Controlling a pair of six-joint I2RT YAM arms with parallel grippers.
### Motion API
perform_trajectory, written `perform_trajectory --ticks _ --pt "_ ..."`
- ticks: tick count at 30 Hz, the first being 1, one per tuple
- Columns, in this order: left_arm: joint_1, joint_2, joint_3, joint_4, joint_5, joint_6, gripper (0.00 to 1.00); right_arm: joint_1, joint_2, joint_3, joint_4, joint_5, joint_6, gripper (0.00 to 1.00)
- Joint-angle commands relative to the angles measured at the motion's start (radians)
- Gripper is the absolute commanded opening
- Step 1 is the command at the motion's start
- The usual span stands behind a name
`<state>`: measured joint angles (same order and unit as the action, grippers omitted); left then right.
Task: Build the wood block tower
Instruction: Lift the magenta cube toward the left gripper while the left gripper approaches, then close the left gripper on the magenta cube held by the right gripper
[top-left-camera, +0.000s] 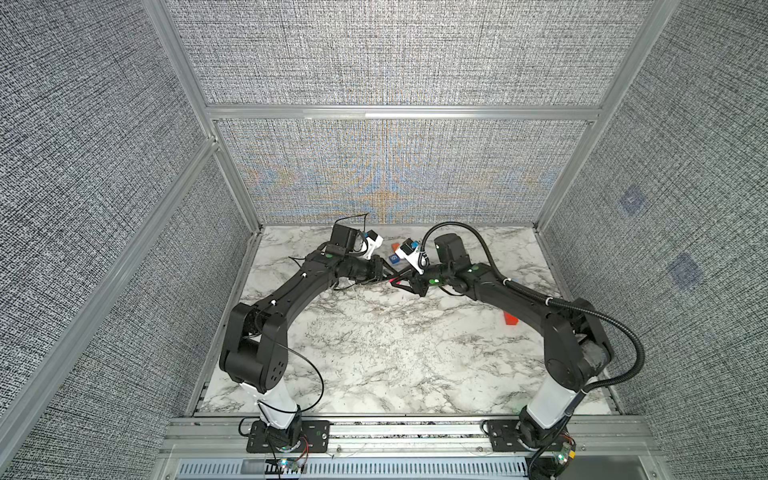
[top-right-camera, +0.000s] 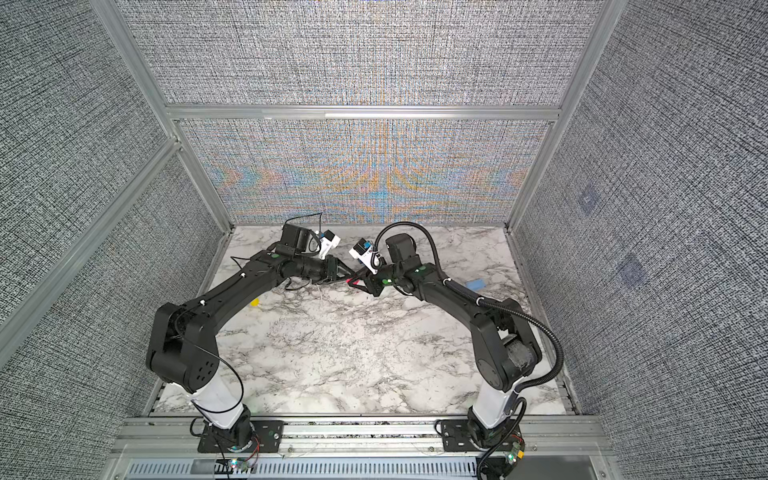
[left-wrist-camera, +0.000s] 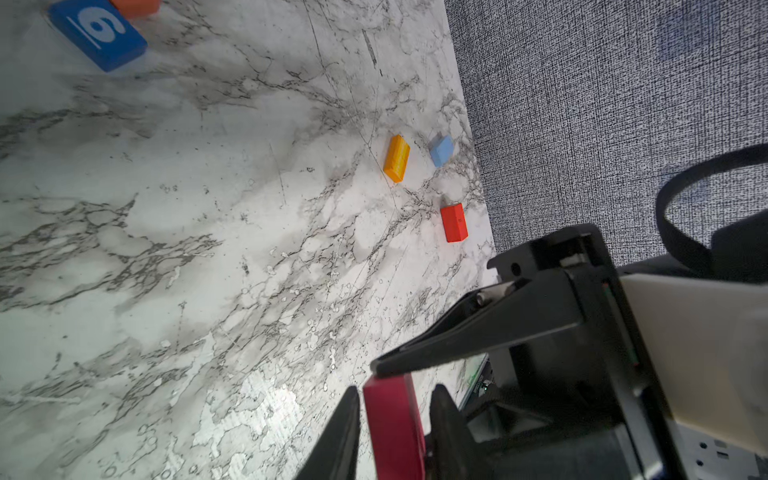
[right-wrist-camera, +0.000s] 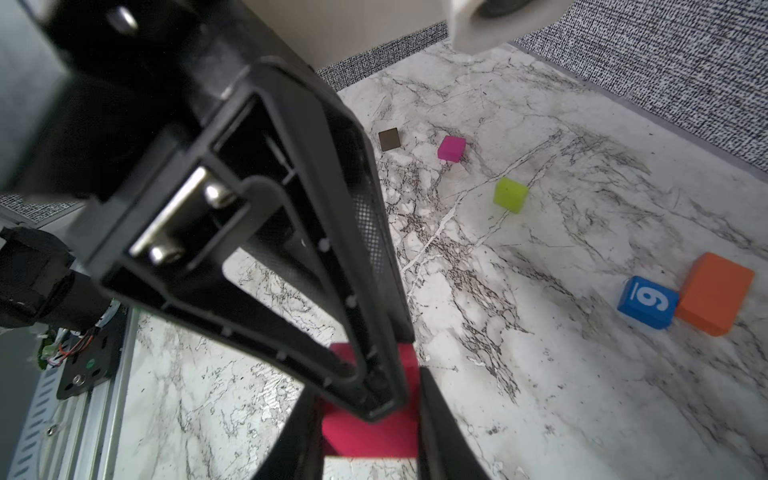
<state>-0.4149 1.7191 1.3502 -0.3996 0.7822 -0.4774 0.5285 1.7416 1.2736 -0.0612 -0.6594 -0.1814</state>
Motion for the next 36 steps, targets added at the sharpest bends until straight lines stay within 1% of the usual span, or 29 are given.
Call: perform_trajectory --ticks 1,5,6,16,18,20,24,30,32,33,34,36 --pt "0.001 -0.007 0.009 -0.046 0.01 0.041 0.29 -0.002 -0.001 -0.005 0.017 -0.017 -0.016 0.19" --pt "0.001 -0.004 0.018 -0.093 -0.003 0.065 0.2 -0.004 -0.004 -0.008 0.014 -0.023 -0.023 0.19" --pt "0.001 -0.004 0.02 -0.099 -0.003 0.067 0.19 -0.004 -0.004 -0.009 0.014 -0.025 -0.027 0.19" --pt "0.001 0.025 0.044 -0.144 0.012 0.083 0.19 -0.004 -0.008 -0.014 0.012 -0.029 -0.035 0.19" --pt "0.0 0.032 0.05 -0.157 0.012 0.09 0.22 -0.003 -0.007 -0.015 0.013 -0.029 -0.035 0.2" --pt "0.0 0.037 0.057 -0.171 0.006 0.097 0.23 -0.004 -0.004 -0.014 0.013 -0.029 -0.035 0.2" --pt "-0.001 0.042 0.064 -0.181 0.002 0.101 0.22 -0.003 -0.002 -0.014 0.012 -0.028 -0.038 0.2" --pt "-0.001 0.05 0.079 -0.203 -0.003 0.112 0.1 -0.006 0.004 -0.013 0.009 -0.025 -0.039 0.2" --pt "-0.001 0.048 0.085 -0.214 -0.007 0.116 0.04 -0.006 0.008 -0.013 0.01 -0.025 -0.037 0.23" --pt "-0.002 0.047 0.087 -0.219 -0.009 0.118 0.01 -0.006 0.01 -0.013 0.012 -0.023 -0.035 0.28" --pt "-0.003 0.046 0.089 -0.224 -0.012 0.119 0.0 -0.007 0.011 -0.011 0.012 -0.023 -0.035 0.3" --pt "-0.002 0.046 0.095 -0.236 -0.018 0.125 0.0 -0.007 0.014 -0.013 0.015 -0.023 -0.034 0.32"
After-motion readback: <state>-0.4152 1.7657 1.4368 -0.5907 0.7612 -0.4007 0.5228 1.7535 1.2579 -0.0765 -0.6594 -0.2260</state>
